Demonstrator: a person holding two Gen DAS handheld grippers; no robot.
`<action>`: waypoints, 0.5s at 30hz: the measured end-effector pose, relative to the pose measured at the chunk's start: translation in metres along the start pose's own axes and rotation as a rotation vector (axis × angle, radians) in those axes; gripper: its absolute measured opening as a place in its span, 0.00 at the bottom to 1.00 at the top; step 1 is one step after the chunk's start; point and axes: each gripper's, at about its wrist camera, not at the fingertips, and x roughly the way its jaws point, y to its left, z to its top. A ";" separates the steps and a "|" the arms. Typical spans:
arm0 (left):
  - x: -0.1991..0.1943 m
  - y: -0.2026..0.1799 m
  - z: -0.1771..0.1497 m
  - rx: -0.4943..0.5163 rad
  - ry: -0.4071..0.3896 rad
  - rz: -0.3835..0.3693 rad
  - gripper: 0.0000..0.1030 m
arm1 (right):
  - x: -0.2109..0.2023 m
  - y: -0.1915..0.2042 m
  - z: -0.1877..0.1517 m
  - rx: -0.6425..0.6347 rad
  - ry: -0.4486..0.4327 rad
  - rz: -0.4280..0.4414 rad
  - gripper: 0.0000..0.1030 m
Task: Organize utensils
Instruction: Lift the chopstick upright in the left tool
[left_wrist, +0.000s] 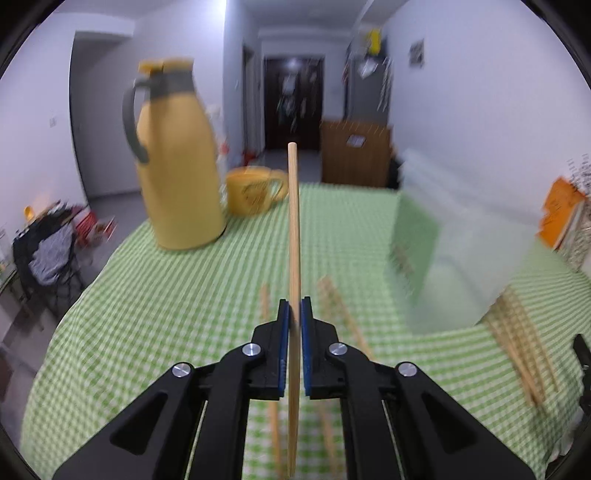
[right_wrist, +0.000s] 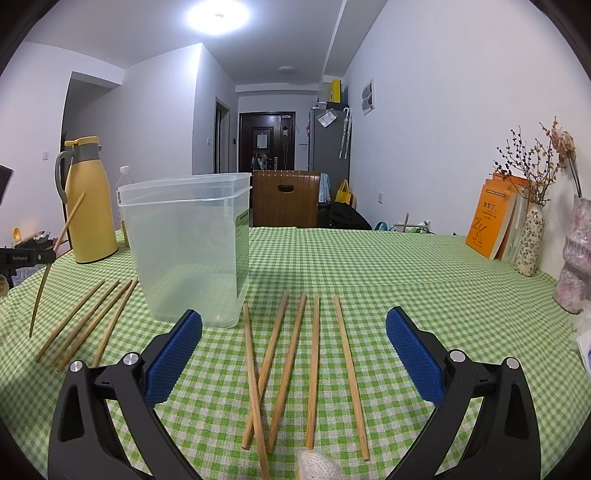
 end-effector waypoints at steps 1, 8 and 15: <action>-0.005 -0.003 -0.002 0.004 -0.037 -0.001 0.04 | 0.000 -0.001 0.000 0.002 0.000 0.000 0.94; -0.034 -0.013 -0.007 -0.024 -0.225 -0.022 0.04 | -0.001 -0.001 -0.001 0.004 -0.003 -0.003 0.94; -0.028 0.000 -0.019 -0.068 -0.267 -0.033 0.04 | -0.002 -0.001 -0.001 -0.004 -0.010 -0.010 0.94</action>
